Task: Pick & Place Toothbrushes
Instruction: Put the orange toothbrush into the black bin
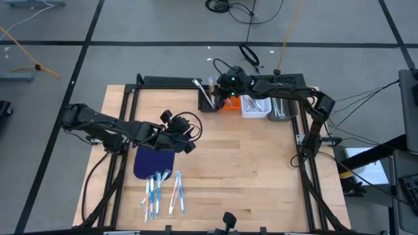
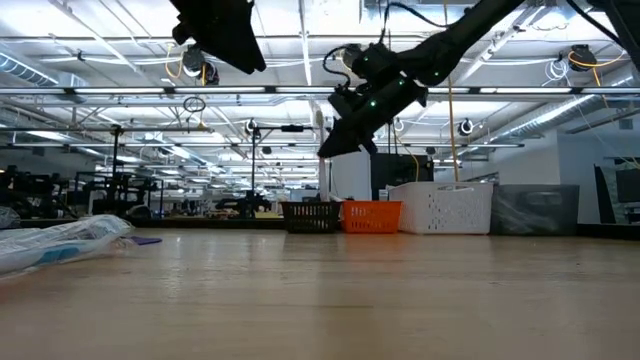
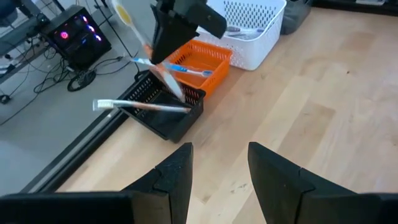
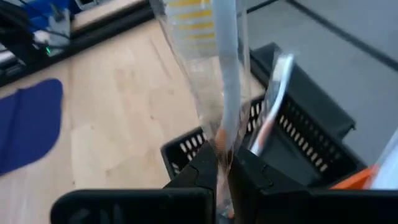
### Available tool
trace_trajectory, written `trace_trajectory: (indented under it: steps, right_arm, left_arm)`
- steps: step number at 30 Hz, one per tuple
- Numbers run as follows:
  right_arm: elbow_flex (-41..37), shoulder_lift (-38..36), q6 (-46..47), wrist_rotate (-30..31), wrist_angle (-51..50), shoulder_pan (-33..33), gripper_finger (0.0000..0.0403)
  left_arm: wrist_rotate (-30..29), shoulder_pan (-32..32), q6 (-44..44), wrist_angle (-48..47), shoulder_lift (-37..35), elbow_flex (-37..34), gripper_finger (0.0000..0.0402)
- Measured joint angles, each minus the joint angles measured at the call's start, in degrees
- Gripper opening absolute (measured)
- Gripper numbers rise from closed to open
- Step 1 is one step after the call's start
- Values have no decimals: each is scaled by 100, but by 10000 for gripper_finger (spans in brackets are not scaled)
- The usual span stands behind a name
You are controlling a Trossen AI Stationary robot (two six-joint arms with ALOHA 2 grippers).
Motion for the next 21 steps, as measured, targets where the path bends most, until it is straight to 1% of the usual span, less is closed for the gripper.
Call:
trace_trajectory:
  steps: [9,21]
  right_arm:
    - [5,34,-84,-10,-495,2,9]
    - [1,29,-46,-18,-508,123,9]
  left_arm:
    - [2,0,-89,-9,0,-47,157]
    - [11,0,-150,-7,0,-47,157]
